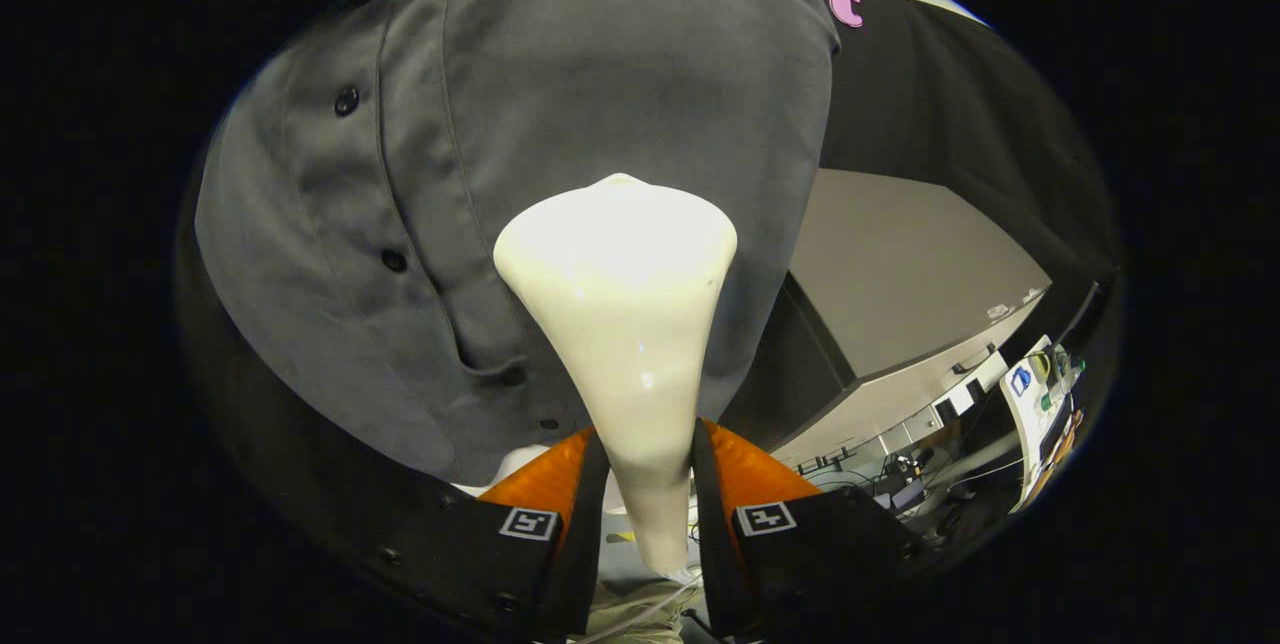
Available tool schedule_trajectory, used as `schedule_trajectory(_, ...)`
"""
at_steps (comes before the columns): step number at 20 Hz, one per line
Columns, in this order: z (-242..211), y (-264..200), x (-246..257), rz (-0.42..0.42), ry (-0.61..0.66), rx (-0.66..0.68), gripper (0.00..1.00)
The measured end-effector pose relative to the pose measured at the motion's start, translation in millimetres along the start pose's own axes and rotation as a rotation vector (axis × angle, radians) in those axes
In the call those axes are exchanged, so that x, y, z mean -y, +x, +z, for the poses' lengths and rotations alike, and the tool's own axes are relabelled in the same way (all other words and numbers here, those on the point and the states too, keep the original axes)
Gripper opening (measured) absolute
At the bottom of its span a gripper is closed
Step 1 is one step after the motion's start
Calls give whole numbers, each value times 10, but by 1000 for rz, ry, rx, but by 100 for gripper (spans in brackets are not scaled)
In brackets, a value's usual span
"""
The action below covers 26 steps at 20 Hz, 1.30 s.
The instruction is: Iron the clothes twice with a garment steamer, once on the left side and once on the right side.
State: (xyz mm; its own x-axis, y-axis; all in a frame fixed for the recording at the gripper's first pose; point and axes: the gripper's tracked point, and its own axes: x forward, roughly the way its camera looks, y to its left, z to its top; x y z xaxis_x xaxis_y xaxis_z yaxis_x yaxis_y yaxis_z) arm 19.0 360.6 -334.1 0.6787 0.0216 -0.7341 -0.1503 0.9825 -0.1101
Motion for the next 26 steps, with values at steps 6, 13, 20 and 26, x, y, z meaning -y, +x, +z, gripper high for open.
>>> schedule_trajectory(6,-368,258,-107,-5,0,-78,51)
schedule_trajectory(13,-671,404,-43,-11,26,-128,51)
schedule_trajectory(20,-640,85,44,-20,36,-86,51)
schedule_trajectory(26,-217,-496,22,-8,30,18,51)
